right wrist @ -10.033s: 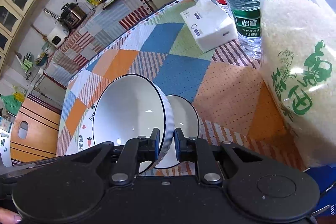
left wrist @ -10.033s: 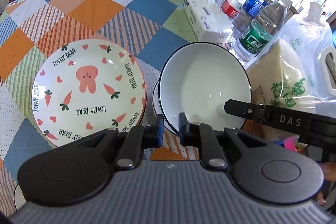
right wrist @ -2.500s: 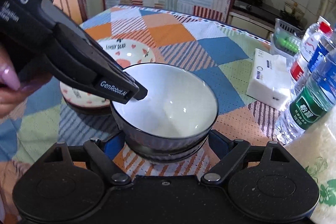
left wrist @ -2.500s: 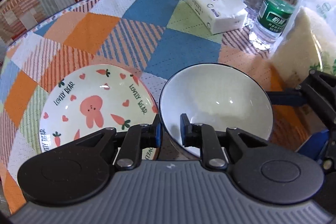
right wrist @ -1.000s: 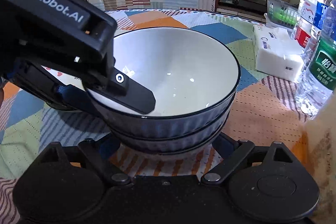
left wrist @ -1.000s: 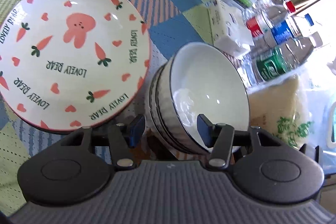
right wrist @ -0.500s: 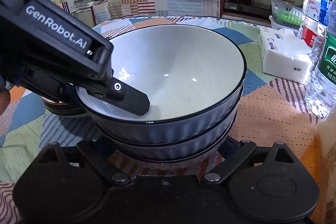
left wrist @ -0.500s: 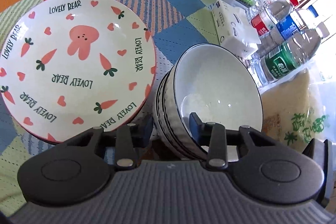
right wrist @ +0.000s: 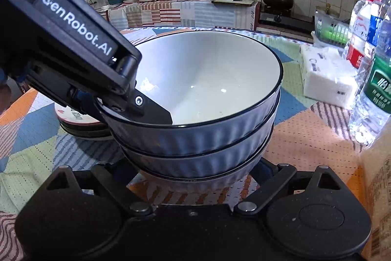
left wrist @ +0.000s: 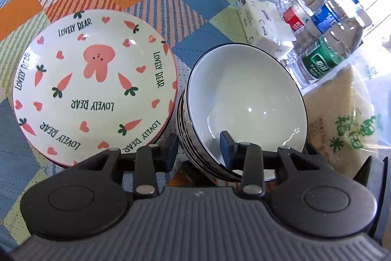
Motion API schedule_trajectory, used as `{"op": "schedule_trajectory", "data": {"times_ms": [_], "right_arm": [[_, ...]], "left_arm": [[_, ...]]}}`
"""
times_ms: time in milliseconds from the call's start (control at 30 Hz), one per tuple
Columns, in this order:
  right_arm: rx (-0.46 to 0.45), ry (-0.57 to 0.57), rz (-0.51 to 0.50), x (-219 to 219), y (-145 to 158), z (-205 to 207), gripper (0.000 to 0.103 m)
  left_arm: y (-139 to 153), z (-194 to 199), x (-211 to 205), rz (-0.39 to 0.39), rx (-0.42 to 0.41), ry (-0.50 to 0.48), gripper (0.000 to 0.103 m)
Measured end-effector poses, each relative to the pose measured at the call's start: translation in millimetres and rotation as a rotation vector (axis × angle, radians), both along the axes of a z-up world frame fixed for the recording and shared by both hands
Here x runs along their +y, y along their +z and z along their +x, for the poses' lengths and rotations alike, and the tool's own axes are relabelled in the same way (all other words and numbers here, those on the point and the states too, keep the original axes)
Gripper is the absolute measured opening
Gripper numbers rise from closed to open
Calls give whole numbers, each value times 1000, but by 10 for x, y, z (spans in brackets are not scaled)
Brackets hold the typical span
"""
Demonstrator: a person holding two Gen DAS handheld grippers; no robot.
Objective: Organize plates and bowls
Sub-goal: 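Carry the bowl stack over the Lovely Bear plate stack and lower it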
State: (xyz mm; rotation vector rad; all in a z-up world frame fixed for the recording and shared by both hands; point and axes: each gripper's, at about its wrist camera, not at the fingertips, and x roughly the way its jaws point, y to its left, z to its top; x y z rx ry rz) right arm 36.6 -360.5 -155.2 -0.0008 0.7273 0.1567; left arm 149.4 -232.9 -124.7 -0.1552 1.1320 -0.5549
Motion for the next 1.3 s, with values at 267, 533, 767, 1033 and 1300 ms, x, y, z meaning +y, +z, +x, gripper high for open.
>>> {"op": "schedule_trajectory", "data": {"times_ms": [267,533,767,1033,1300], "right_arm": [[-52,-19,-42,144,301,-180,96],[-142,9,-44,320,697,-203,96],[-204,70,-61,558,941,-26,96],[-200,144,-48,857,929,332,95],[-161,188,-45,1030,710,614,95]], "left_arm": [[391,-108,138,-12,-40,-30,35],[910,-222,384,15,-154,-54,35],[1141,-124,739,7,-200,-3,35],[1036,161,1051,45,-205,45,35],[770,474,1195,64,-173,78,35]]}}
